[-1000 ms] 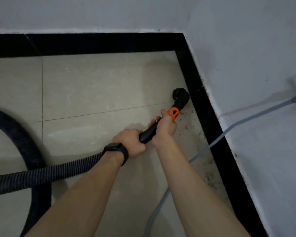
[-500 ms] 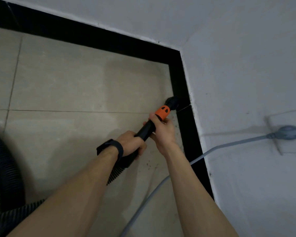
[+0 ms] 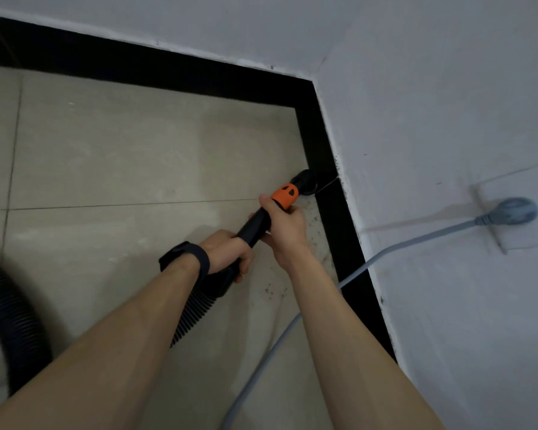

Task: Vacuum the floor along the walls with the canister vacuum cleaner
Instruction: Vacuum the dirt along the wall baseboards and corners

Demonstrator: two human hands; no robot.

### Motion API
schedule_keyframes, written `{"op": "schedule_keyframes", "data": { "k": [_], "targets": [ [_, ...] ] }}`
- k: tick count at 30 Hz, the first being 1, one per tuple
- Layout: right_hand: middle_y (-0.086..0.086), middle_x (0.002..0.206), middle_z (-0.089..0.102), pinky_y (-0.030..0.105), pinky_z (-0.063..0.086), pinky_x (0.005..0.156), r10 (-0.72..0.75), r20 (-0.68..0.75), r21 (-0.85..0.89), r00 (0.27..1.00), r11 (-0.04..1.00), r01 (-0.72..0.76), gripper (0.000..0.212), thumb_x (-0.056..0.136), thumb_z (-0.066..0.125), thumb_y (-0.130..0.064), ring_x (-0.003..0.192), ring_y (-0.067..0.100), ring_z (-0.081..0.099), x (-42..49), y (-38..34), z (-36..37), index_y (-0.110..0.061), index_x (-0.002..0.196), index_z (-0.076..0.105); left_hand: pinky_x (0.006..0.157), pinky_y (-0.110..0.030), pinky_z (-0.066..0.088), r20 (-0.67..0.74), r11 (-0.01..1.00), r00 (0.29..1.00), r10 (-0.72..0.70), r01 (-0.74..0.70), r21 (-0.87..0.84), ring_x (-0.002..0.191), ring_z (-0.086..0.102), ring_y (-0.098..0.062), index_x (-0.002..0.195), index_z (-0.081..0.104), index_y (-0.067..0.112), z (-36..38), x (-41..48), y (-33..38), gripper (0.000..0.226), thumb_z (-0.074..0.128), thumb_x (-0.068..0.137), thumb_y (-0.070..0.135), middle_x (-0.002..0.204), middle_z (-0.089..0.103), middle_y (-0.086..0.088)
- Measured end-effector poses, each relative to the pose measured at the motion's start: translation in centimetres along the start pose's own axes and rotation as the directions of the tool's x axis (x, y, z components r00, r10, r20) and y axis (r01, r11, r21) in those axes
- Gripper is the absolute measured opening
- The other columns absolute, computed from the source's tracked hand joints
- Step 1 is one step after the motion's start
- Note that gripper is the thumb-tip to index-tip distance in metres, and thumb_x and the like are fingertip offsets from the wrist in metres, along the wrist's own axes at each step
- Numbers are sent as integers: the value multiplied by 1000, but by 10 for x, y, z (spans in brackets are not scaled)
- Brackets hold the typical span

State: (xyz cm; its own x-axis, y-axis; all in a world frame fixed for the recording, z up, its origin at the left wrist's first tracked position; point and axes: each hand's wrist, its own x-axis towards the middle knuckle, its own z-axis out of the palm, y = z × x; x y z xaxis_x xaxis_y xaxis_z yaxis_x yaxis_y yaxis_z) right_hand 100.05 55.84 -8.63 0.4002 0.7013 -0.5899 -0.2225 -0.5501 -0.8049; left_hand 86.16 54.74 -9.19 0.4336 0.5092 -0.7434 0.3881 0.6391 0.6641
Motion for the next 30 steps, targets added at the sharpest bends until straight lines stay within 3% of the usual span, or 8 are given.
{"op": "schedule_keyframes", "data": {
  "k": [5,10,13,17,24,28,30],
  "targets": [
    [12,93,66,37,61,60,49,54,144,997,988,-56,38,92,72,-11,73,23,75,-17,10,13,-2,124,53,66,-35,55,-57,990,998,7,1,141,62,67,-29,76,66,1,-12,-24,-13,23,64,55,9,67,70,-16],
    [8,84,62,57,61,87,88,115,221,989,969,-112,17,95,68,-10,67,23,73,-34,19,45,-6,103,53,68,-33,55,-130,982,991,26,-1,188,64,69,-27,68,67,3,-30,-51,-23,23,63,49,15,69,72,-14],
    [8,85,61,55,61,87,110,124,221,986,966,-135,18,97,65,-12,62,19,70,-45,25,62,-6,109,53,68,-33,55,-199,970,979,33,17,244,63,70,-26,66,69,6,-41,-64,-32,25,63,44,18,69,73,-13],
    [7,92,62,45,64,76,110,113,194,988,972,-130,43,99,64,-17,61,15,70,-54,28,74,-2,135,45,66,-33,56,-299,946,951,78,24,324,63,70,-26,72,71,10,-48,-75,-42,13,70,60,15,65,73,-7],
    [5,88,61,46,65,77,67,19,88,998,994,-68,44,100,59,-18,56,12,70,-49,22,70,-1,138,42,54,-27,53,-329,929,931,156,-25,370,59,67,-23,79,69,12,-33,-71,-37,13,71,66,14,62,71,-5],
    [4,91,61,33,61,65,57,-15,-28,998,998,-57,40,101,54,-19,62,14,70,-39,14,58,-2,134,38,66,-34,58,-330,907,915,231,-80,412,69,69,-23,87,65,20,-22,-58,-39,18,71,70,24,72,73,-4],
    [4,90,60,35,62,68,52,-37,-76,998,996,-54,38,102,53,-20,64,16,70,-32,12,52,-4,131,35,70,-36,57,-322,900,912,254,-101,425,73,68,-23,88,63,22,-15,-52,-37,24,67,67,33,77,72,-4]
  ]
}}
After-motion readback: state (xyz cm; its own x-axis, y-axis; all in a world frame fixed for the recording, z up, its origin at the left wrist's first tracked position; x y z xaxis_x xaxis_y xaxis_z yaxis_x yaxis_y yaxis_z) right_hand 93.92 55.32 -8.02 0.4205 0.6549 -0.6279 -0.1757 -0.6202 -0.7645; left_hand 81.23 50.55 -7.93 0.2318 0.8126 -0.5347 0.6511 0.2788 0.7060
